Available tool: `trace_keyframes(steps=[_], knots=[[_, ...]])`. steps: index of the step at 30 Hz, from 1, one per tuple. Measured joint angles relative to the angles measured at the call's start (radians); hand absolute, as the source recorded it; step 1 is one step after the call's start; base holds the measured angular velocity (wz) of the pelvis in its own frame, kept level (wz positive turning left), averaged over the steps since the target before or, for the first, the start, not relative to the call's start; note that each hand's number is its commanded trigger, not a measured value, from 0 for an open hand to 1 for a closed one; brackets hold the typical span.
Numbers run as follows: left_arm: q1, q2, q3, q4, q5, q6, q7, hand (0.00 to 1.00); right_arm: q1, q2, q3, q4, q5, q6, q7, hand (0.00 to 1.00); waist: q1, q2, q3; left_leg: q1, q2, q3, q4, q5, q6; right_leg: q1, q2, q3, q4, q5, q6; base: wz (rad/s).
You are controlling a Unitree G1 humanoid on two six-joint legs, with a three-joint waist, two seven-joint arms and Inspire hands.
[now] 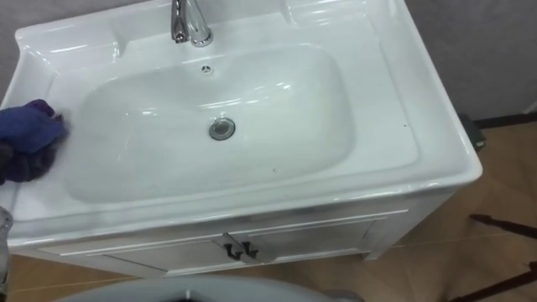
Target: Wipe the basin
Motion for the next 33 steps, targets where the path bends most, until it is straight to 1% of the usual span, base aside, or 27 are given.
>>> trace_keyframes(steps=[3,5,9,11,13,16,19,22,24,26,28,31,33], knots=[[-0.023,0.0,0.004,0.0,-0.119,-0.001,0.0,0.0,0.001,0.001,-0.015,-0.003,-0.008,-0.001,-0.009,0.0,0.006,0.002,0.0003,0.002,0.0,-0.001,-0.001,0.0,0.0,0.0,0.0,0.005,0.001,0.0,0.0,0.0],[-0.023,0.0,0.009,0.0,-0.171,-0.001,-0.005,0.0,0.003,0.002,-0.017,-0.01,-0.016,-0.003,-0.013,0.0,0.008,0.003,0.0015,0.01,0.0,-0.001,-0.005,0.0,0.0,0.003,0.001,0.011,0.002,0.0,0.0,-0.09],[-0.02,0.0,0.024,-0.001,-0.332,-0.009,-0.008,0.0,0.006,0.004,-0.016,-0.028,-0.023,-0.012,-0.031,0.0,0.012,0.0,0.0012,0.014,0.0,0.005,-0.005,0.0,0.0,0.002,0.001,0.015,0.003,-0.001,0.001,-0.06],[-0.02,0.0,0.041,-0.001,-0.368,-0.014,-0.008,0.0,0.002,0.004,-0.017,-0.028,-0.024,-0.012,-0.033,0.0,0.012,-0.004,-0.0006,0.014,0.0,0.005,-0.005,0.0,0.0,0.001,0.001,0.017,0.003,-0.001,0.001,0.0],[-0.02,0.0,0.057,-0.001,-0.391,-0.025,-0.005,0.0,0.002,0.004,-0.017,-0.028,-0.026,-0.012,-0.039,0.0,0.013,-0.004,-0.0037,0.014,0.0,0.005,-0.005,0.0,0.0,0.001,0.001,0.017,0.003,-0.001,0.001,0.0],[-0.02,0.0,0.072,-0.001,-0.4,-0.029,-0.005,0.0,0.0,0.004,-0.017,-0.028,-0.032,-0.012,-0.05,0.0,0.019,-0.007,-0.0047,0.013,-0.001,0.001,-0.004,0.0,0.0,0.002,0.001,0.017,0.003,-0.001,0.001,0.0],[-0.02,0.0,0.076,-0.001,-0.4,-0.037,-0.005,0.0,0.0,0.004,-0.017,-0.028,-0.033,-0.013,-0.053,0.0,0.033,-0.008,-0.0048,0.013,-0.001,0.001,-0.004,0.0,0.0,0.002,0.0,0.017,0.003,-0.001,0.001,0.0],[-0.02,0.0,0.078,-0.001,-0.4,-0.046,0.0,0.0,-0.001,0.004,-0.017,-0.028,-0.033,-0.024,-0.053,0.0,0.04,-0.007,-0.0048,0.012,-0.001,0.0,-0.003,0.0,0.0,0.004,0.0,0.015,0.003,-0.001,0.001,0.05],[-0.02,0.0,0.084,-0.001,-0.409,-0.049,0.006,0.0,-0.001,0.004,-0.018,-0.023,-0.032,-0.039,-0.053,0.0,0.039,-0.006,-0.0046,0.012,-0.001,-0.003,-0.003,0.0,0.0,0.005,0.001,0.013,0.002,-0.001,0.001,0.05],[-0.02,0.0,0.092,-0.001,-0.429,-0.064,0.009,0.0,-0.003,0.004,-0.018,-0.024,-0.031,-0.046,-0.052,0.0,0.037,-0.006,-0.0046,0.012,-0.001,-0.005,-0.003,0.0,0.0,0.006,0.001,0.01,0.002,-0.001,0.001,0.02],[-0.02,0.0,0.104,-0.015,-0.457,-0.069,0.024,0.0,-0.004,0.006,-0.028,-0.024,-0.031,-0.047,-0.051,0.0,0.037,-0.007,-0.0043,0.011,-0.001,-0.006,-0.002,0.0,0.0,0.006,0.001,0.007,0.002,-0.001,0.001,0.0],[-0.02,0.0,0.134,-0.066,-0.498,-0.087,0.058,0.0,0.008,0.012,-0.054,-0.022,-0.015,-0.062,-0.05,0.0,0.038,-0.008,-0.003,0.011,-0.001,-0.005,-0.003,0.0,0.0,0.007,0.001,0.008,0.001,-0.001,0.001,0.0],[-0.02,0.0,0.162,-0.114,-0.537,-0.111,0.105,0.0,0.013,0.012,-0.053,-0.02,-0.015,-0.067,-0.053,0.0,0.041,-0.012,-0.0021,0.011,-0.002,-0.005,-0.003,0.0,0.0,0.007,0.0,0.006,0.0,-0.001,0.001,0.0]])
